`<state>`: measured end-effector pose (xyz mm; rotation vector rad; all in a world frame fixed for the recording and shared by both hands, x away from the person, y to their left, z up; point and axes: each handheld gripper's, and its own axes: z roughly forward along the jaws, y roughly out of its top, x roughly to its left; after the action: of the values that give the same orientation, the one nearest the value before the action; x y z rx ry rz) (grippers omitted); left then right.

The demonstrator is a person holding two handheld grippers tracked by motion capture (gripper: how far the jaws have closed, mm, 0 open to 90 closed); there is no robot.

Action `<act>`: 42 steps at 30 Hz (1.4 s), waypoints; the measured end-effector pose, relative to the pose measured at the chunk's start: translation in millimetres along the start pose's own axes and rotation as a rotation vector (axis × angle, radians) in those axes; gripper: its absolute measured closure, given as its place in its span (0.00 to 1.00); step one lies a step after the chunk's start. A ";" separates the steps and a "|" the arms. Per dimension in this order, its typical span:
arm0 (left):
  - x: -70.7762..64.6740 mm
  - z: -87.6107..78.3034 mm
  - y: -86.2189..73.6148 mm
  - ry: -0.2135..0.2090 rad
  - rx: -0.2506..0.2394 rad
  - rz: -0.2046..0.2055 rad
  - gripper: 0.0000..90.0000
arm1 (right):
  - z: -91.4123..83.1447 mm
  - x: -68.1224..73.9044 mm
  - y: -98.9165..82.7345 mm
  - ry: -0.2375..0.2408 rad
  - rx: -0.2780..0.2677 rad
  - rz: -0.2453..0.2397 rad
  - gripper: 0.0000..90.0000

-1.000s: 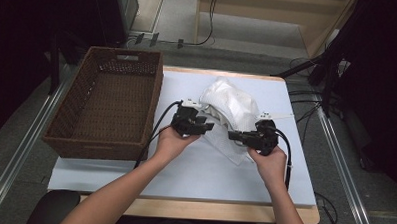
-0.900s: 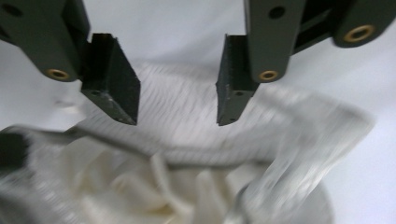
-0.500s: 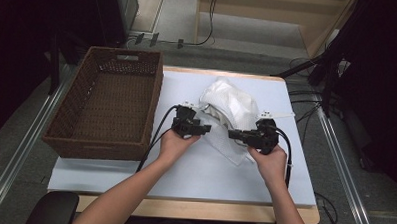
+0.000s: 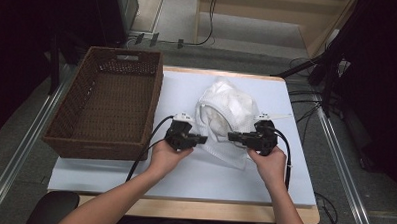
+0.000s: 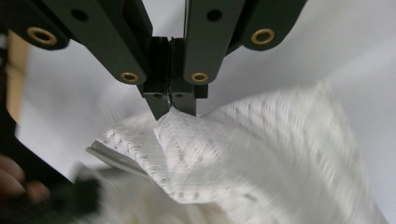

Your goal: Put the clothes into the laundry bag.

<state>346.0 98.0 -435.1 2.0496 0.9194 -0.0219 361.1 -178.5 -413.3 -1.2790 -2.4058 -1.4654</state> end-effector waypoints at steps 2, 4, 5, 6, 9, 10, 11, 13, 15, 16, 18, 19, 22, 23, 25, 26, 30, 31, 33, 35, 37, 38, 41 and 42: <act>-5.6 -2.1 -11.8 0.003 0.026 0.023 1.00 | 3.1 2.3 -3.5 -0.009 0.021 -0.007 0.99; -5.8 -2.9 -22.4 0.010 0.049 0.032 1.00 | 7.1 2.9 -8.5 -0.020 0.055 -0.006 0.99; -4.7 -2.6 -27.1 0.021 0.062 0.030 1.00 | 8.9 2.7 -11.7 -0.009 0.070 -0.004 0.98; -2.8 -1.8 -31.3 0.021 0.071 0.023 1.00 | 11.1 3.3 -15.1 0.008 0.085 0.001 0.98; 0.7 3.4 -40.7 0.041 0.101 0.019 1.00 | 14.7 12.2 -22.1 0.029 0.141 -0.033 0.98; 0.5 5.1 -42.8 0.052 0.109 0.020 1.00 | 15.8 16.2 -24.5 0.035 0.153 -0.041 0.98; 0.1 5.4 -44.3 0.052 0.108 0.017 0.99 | 17.2 20.3 -27.3 0.044 0.167 -0.046 0.98; -0.4 4.6 -45.1 0.044 0.116 0.027 0.98 | 21.6 26.4 -33.6 0.044 0.215 -0.061 0.98; -1.7 2.7 -45.3 0.033 0.123 0.034 0.96 | 25.3 29.2 -42.6 0.035 0.251 -0.061 0.97; -2.2 1.3 -45.3 0.031 0.125 0.037 0.94 | 26.4 30.1 -45.2 0.015 0.251 -0.084 0.96; -3.8 -3.1 -45.0 0.017 0.127 0.043 0.92 | 26.1 31.7 -45.4 0.001 0.240 -0.102 0.97; -5.1 -5.0 -44.8 0.007 0.125 0.037 0.90 | 25.9 31.7 -44.9 -0.007 0.235 -0.098 0.97; -9.0 -14.2 -44.0 -0.015 0.123 0.046 0.82 | 24.5 30.1 -44.0 -0.006 0.231 -0.079 0.99; -11.3 -17.4 -43.9 -0.009 0.117 0.052 0.79 | 23.1 30.4 -44.2 -0.010 0.238 -0.078 1.00; -15.5 -24.5 -43.4 0.015 0.111 0.069 0.70 | 18.7 30.5 -44.1 -0.005 0.254 -0.077 1.00; -17.4 -28.6 -42.9 0.025 0.099 0.074 0.68 | 15.7 31.2 -44.5 -0.004 0.254 -0.078 1.00; -18.7 -38.8 -39.6 0.106 0.045 0.088 0.53 | 1.7 31.9 -49.3 -0.030 0.248 -0.057 1.00; -16.7 -37.6 -39.0 0.132 0.044 0.078 0.49 | -0.7 31.2 -49.9 -0.029 0.241 -0.057 1.00; -10.3 -31.7 -38.0 0.159 0.064 0.049 0.42 | -2.2 29.1 -49.0 -0.034 0.233 -0.046 1.00; -3.9 -23.6 -37.9 0.190 0.080 0.043 0.39 | -1.3 27.2 -49.0 -0.034 0.235 -0.040 1.00; 3.8 -14.6 -35.6 0.208 0.082 0.016 0.35 | 1.4 25.6 -49.5 -0.036 0.236 -0.047 1.00; 8.2 -9.8 -34.2 0.203 0.089 0.006 0.36 | 2.6 25.1 -49.5 -0.035 0.238 -0.041 1.00; 17.0 -0.4 -32.1 0.171 0.076 0.007 0.47 | 6.1 22.3 -48.6 -0.038 0.238 -0.037 1.00; 19.3 2.6 -31.0 0.138 0.085 -0.005 0.58 | 6.9 21.3 -48.3 -0.037 0.239 -0.039 1.00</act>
<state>341.8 118.6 -465.0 2.1488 1.0243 0.0794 317.4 -170.2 -442.5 -1.2208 -2.5483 -1.1285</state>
